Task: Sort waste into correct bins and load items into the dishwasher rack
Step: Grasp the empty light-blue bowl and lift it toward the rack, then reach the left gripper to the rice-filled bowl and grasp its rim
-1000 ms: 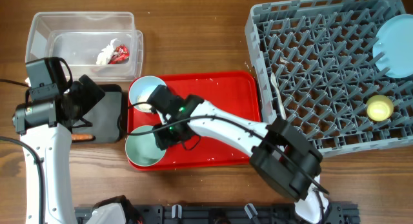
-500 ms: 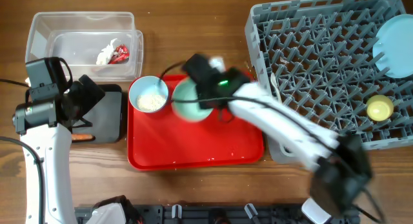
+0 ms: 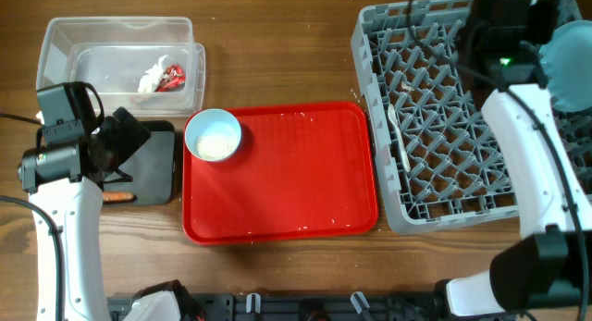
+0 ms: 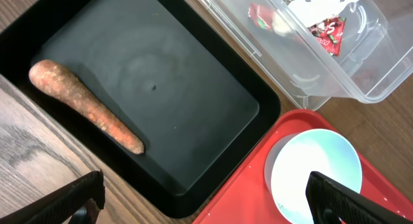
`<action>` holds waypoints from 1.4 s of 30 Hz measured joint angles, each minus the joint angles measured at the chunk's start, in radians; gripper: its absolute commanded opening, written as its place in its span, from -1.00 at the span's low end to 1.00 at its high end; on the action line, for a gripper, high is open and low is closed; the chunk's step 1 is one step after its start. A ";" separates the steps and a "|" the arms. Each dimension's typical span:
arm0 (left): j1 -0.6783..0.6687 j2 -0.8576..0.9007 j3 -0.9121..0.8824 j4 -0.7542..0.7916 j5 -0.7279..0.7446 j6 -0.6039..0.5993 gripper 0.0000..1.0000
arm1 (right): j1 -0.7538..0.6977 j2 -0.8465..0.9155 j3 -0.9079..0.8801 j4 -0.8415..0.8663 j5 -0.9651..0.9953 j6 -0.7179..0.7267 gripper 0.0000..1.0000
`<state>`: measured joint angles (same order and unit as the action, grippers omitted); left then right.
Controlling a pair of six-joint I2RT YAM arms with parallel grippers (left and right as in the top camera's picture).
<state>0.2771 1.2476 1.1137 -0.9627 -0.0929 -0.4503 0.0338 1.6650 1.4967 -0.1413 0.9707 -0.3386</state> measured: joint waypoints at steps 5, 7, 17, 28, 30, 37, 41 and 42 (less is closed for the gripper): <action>0.000 0.000 0.000 0.000 0.000 0.000 1.00 | -0.132 0.168 -0.006 0.299 0.032 -0.254 -0.91; 0.000 -0.001 0.000 0.002 0.000 0.000 0.99 | -0.169 0.249 -0.006 0.459 0.045 -0.379 -0.91; 0.000 -0.001 0.000 0.001 0.000 0.000 0.99 | -0.200 0.481 -0.008 0.535 0.063 -0.579 -0.89; 0.000 -0.001 0.000 0.001 0.000 0.000 1.00 | -0.060 0.481 -0.005 0.147 0.156 -0.257 0.34; 0.000 -0.001 0.000 0.001 0.000 0.000 0.99 | -0.043 0.481 -0.004 0.105 0.169 -0.216 0.42; 0.000 -0.001 0.000 0.001 0.000 0.000 0.99 | 0.008 0.336 -0.014 -0.264 -0.093 0.034 0.46; 0.000 -0.001 0.000 0.002 0.000 0.000 0.98 | 0.010 0.113 -0.013 -0.456 -0.388 0.116 0.47; 0.000 -0.001 0.000 0.001 0.000 0.000 0.97 | 0.012 0.060 -0.013 -0.505 -0.492 0.126 0.45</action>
<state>0.2771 1.2469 1.1137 -0.9615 -0.0925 -0.4503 0.0460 1.7248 1.4837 -0.6468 0.4786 -0.2127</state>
